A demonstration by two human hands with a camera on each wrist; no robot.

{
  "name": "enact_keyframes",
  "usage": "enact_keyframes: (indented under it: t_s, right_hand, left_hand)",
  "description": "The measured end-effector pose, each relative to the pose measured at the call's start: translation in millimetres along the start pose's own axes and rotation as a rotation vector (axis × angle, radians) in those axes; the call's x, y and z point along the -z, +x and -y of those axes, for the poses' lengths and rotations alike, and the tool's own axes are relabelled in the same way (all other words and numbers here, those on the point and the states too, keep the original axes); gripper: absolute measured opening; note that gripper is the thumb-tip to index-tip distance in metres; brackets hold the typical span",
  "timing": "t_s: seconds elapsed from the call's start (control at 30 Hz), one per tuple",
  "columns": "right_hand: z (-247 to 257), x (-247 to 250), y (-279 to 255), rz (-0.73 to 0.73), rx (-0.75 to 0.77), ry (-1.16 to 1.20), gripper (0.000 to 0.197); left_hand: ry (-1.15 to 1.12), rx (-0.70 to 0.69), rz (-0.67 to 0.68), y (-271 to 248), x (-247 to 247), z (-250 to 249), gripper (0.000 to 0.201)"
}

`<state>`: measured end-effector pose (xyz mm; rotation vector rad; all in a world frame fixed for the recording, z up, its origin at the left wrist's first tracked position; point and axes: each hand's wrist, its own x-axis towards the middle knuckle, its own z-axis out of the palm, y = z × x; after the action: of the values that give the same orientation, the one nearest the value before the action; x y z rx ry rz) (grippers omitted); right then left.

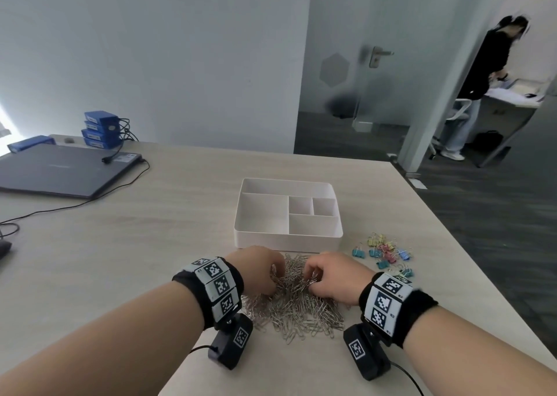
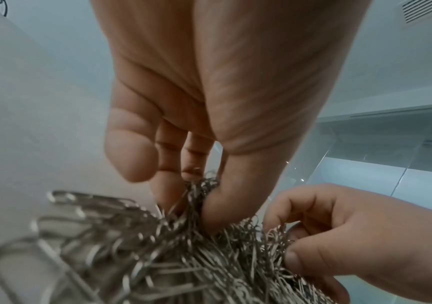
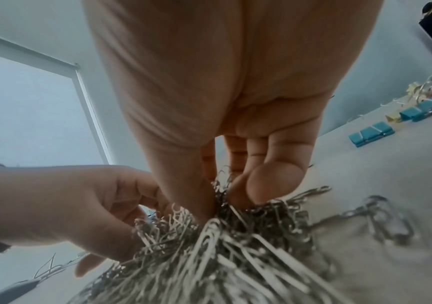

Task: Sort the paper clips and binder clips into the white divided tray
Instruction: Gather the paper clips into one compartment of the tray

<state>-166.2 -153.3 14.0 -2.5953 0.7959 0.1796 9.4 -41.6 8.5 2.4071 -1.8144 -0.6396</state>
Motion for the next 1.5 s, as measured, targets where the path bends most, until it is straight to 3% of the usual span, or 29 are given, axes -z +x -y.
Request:
enact_keyframes:
  t_s: [0.37, 0.7, 0.97, 1.1, 1.2, 1.37, 1.5]
  right_hand:
    - [-1, 11, -2, 0.054, -0.048, 0.288, 0.006]
    - [-3, 20, 9, 0.058, -0.056, 0.746, 0.004]
    - [2, 26, 29, 0.047, -0.03, 1.011, 0.007]
    - [3, 26, 35, 0.04, -0.054, 1.105, 0.008]
    - [6, 28, 39, 0.019, -0.061, 1.177, 0.009]
    - [17, 40, 48, -0.042, -0.035, 1.259, 0.012]
    - [26, 53, 61, -0.114, -0.015, 1.296, 0.009]
  left_hand:
    - [-0.427, -0.026, -0.013, -7, 8, 12, 0.019]
    - [-0.822, -0.05, 0.037, -5, 28, 29, 0.016]
    - [-0.988, -0.023, -0.119, 16, 62, 49, 0.016]
    - [-0.927, 0.053, -0.23, 33, 80, 52, 0.013]
    - [-0.682, 0.085, -0.285, 47, 87, 50, 0.013]
    - [-0.23, 0.102, -0.243, 59, 86, 40, 0.01]
    - [-0.1, 0.072, -0.261, 60, 81, 37, 0.016]
